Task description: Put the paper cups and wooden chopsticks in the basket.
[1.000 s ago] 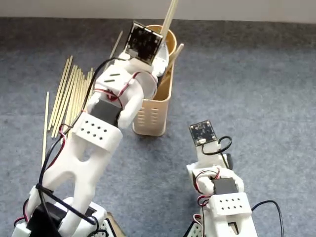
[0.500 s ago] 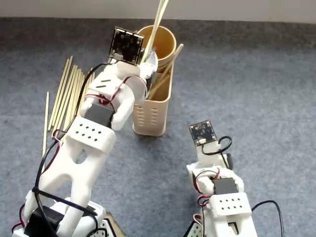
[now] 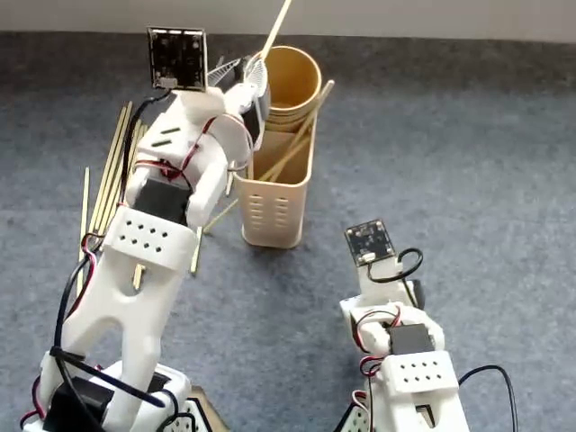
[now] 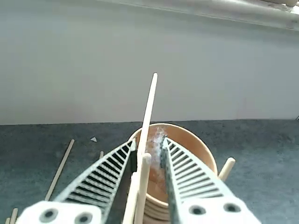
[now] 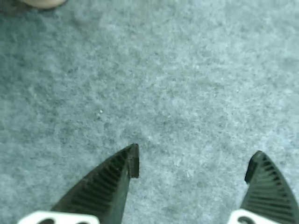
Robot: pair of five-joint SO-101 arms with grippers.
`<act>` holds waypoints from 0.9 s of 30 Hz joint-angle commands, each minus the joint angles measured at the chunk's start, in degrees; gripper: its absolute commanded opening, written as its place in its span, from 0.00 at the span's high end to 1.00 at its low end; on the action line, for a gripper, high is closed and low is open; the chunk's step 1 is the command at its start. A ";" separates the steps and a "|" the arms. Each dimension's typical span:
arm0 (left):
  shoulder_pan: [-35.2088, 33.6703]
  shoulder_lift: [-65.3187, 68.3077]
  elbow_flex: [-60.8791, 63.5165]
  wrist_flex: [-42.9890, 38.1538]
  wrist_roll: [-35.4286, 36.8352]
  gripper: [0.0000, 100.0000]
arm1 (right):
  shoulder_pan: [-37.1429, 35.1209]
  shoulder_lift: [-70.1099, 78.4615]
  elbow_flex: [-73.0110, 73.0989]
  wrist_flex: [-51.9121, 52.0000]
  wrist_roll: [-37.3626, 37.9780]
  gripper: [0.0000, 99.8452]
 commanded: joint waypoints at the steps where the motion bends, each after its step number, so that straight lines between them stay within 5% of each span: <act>1: -0.84 -2.24 -4.44 2.46 3.87 0.88 | -0.40 -0.57 -0.22 -0.84 0.53 0.64; 11: -5.14 -2.24 -15.08 13.01 6.68 0.88 | -0.40 -0.66 1.80 -3.03 0.53 0.64; 27: -6.46 18.51 -15.52 6.33 6.68 0.88 | -0.40 -0.66 1.80 -3.21 0.53 0.64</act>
